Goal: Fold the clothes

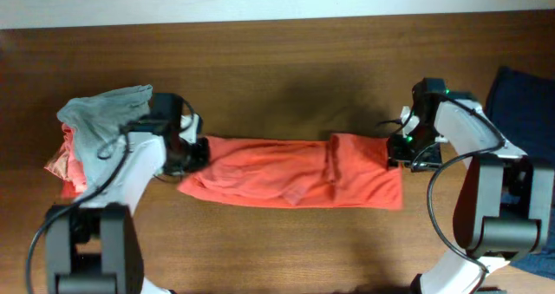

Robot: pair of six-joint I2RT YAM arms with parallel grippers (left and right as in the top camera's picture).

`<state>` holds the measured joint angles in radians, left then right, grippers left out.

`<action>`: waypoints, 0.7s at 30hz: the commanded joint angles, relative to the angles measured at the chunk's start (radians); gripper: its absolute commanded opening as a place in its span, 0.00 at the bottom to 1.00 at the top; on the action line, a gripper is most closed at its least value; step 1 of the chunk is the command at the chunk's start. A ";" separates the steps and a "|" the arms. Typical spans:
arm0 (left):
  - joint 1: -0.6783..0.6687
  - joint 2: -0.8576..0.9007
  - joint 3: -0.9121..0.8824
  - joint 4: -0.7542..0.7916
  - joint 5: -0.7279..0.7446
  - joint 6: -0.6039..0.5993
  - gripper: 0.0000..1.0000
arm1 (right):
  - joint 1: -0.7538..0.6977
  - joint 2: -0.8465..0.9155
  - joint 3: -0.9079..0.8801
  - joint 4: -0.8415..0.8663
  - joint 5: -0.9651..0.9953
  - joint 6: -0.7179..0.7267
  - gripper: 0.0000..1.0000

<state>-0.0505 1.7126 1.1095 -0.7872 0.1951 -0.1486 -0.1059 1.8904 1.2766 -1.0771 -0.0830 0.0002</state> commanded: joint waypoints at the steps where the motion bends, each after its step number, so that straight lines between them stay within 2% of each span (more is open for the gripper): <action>1: 0.037 -0.061 0.095 -0.056 -0.193 0.039 0.00 | -0.004 -0.093 0.134 -0.097 -0.031 0.007 0.63; 4: 0.061 -0.062 0.192 -0.146 -0.278 0.039 0.00 | -0.004 -0.114 0.241 -0.253 -0.030 -0.004 0.65; 8: 0.074 -0.062 0.294 -0.220 -0.369 0.038 0.00 | -0.004 -0.116 0.311 -0.359 -0.030 -0.004 0.65; 17: 0.055 -0.062 0.476 -0.288 -0.377 0.037 0.00 | 0.015 -0.117 0.310 -0.387 -0.048 -0.003 0.65; 21: -0.001 -0.062 0.500 -0.295 -0.371 0.017 0.00 | 0.030 -0.117 0.310 -0.389 -0.049 -0.003 0.65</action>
<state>-0.0051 1.6752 1.5764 -1.0760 -0.1585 -0.1230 -0.0944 1.7775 1.5810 -1.4631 -0.1215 -0.0010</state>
